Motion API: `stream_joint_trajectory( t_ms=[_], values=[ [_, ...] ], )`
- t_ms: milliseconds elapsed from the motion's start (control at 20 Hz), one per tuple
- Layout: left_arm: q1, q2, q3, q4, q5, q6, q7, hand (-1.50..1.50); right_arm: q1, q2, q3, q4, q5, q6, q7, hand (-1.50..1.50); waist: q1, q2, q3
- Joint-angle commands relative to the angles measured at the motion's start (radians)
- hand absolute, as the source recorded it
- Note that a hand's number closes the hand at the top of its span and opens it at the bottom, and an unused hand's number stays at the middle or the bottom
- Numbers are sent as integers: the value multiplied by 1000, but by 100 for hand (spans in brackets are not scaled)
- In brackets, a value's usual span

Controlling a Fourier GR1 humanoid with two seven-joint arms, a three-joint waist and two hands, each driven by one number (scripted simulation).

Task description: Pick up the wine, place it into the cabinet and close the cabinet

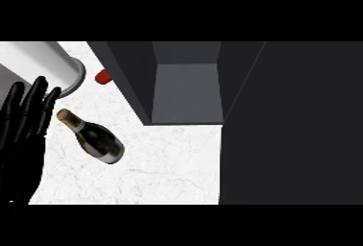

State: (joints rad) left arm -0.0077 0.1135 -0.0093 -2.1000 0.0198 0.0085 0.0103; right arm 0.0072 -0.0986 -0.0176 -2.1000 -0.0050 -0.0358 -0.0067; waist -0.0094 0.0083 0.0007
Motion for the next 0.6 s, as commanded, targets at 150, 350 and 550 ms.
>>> stream_joint_trajectory(
  t_ms=[150,350,550],
  values=[
    [-226,58,13,141,235,-152,163,-150,83,21,64,-69,9,24,-17,-150,-22,-7,-1],
    [-213,-8,-60,240,427,-210,285,-150,89,-22,209,-71,-104,191,56,-150,-24,-1,-1],
    [-356,30,-1,214,563,-155,488,-150,221,-39,246,-238,-150,209,119,-150,-17,-13,0]
  ],
)
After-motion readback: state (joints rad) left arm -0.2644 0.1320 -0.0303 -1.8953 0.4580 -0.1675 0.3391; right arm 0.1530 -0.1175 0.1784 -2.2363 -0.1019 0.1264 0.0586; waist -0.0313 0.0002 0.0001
